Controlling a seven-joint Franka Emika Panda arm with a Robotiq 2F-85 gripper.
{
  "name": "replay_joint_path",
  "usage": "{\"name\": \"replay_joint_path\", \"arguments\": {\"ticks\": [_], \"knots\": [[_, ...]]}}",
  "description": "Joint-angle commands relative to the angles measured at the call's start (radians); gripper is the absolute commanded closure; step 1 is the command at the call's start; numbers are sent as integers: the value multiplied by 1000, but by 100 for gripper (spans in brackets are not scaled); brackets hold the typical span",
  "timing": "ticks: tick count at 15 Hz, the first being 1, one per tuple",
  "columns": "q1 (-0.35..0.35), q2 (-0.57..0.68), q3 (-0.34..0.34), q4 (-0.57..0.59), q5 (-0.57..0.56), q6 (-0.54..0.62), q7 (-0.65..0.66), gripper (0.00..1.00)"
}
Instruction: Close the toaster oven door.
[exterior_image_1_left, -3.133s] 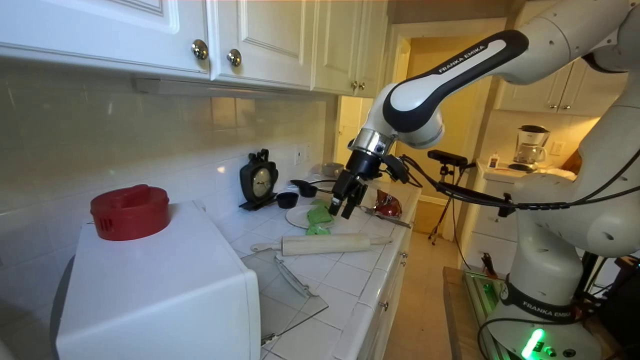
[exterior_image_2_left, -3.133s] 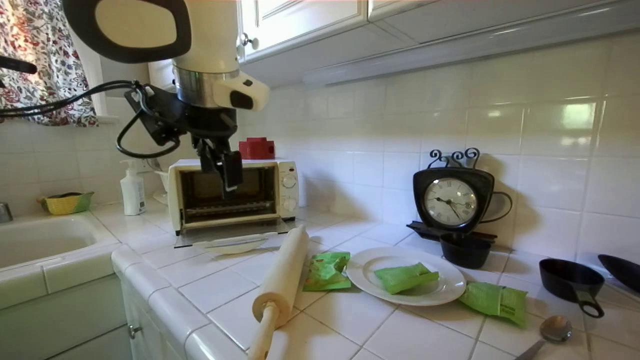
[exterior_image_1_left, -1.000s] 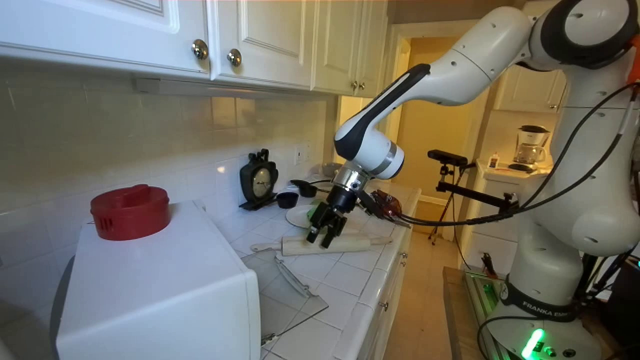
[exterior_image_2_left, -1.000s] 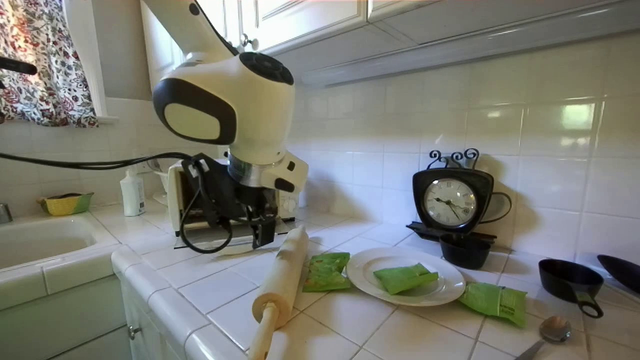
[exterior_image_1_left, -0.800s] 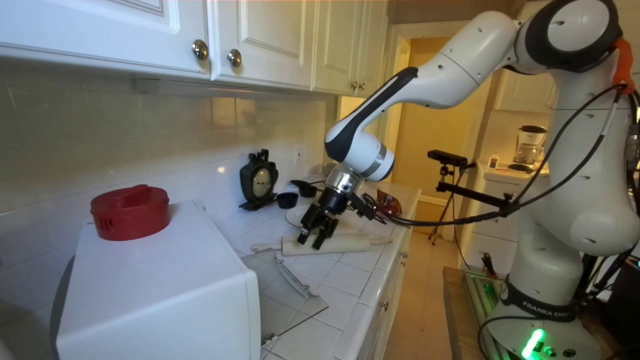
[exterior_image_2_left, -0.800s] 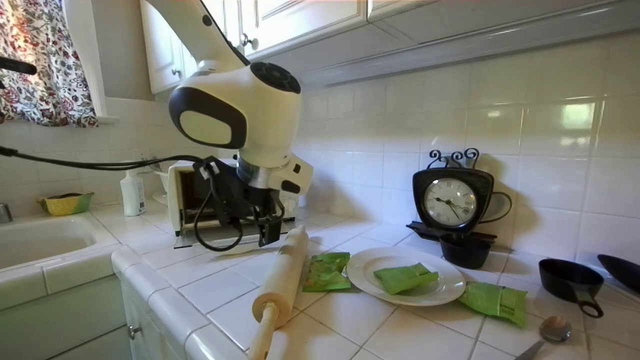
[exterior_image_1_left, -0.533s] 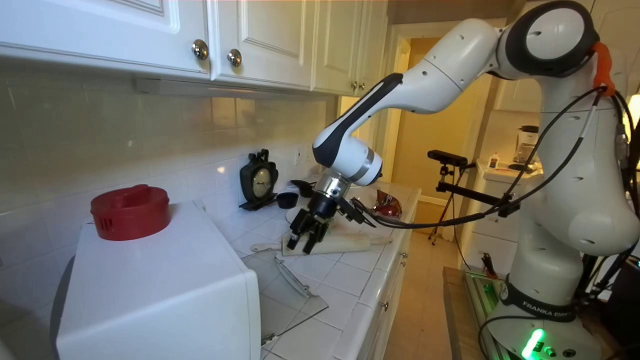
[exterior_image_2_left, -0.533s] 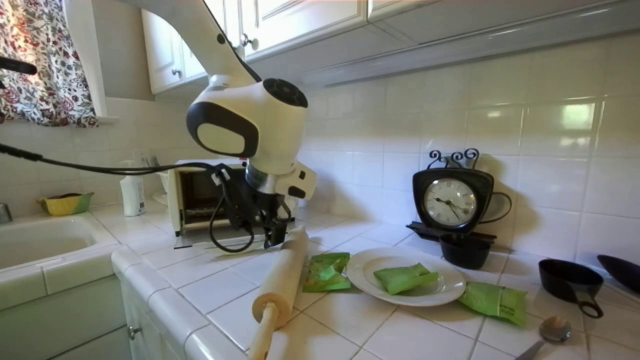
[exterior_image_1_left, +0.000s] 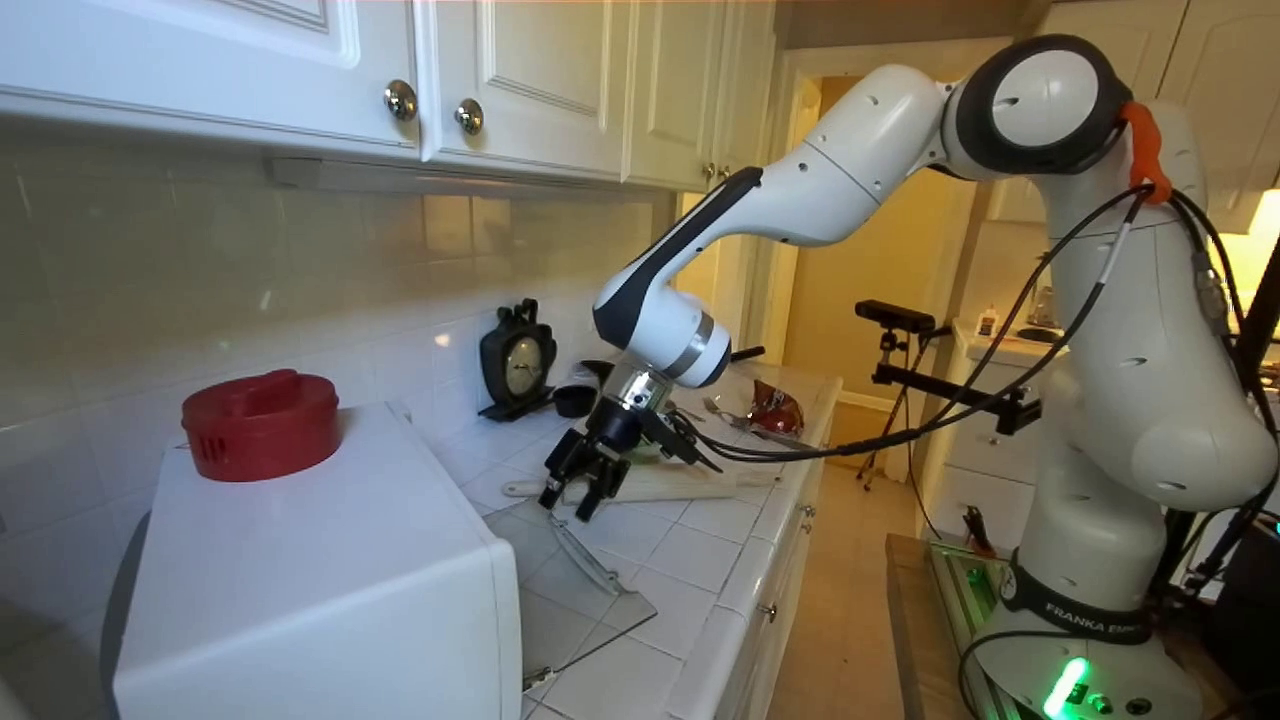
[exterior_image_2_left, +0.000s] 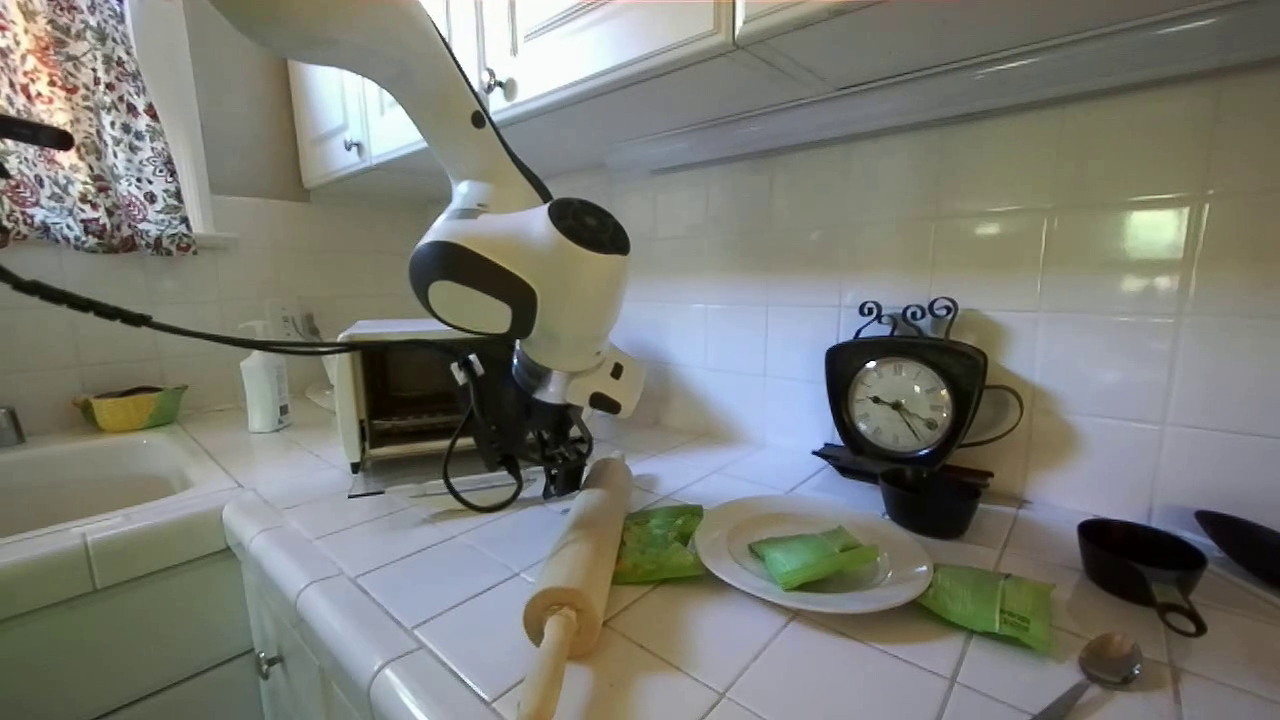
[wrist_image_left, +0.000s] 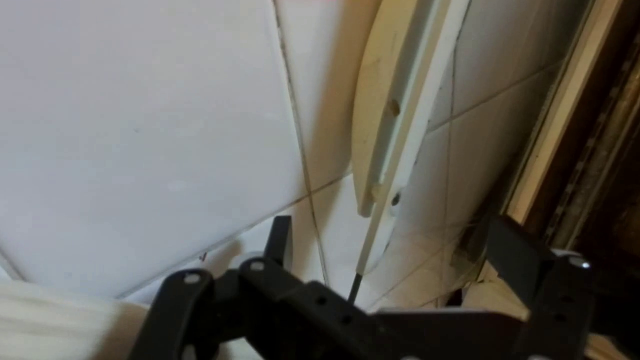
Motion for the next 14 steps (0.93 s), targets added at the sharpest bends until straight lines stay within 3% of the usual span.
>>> {"name": "replay_joint_path", "arguments": {"ticks": [1, 4, 14], "knots": [[-12, 42, 28, 44, 46, 34, 6, 0], [-12, 37, 42, 50, 86, 52, 1, 0], [-18, 11, 55, 55, 358, 11, -207, 0]]}}
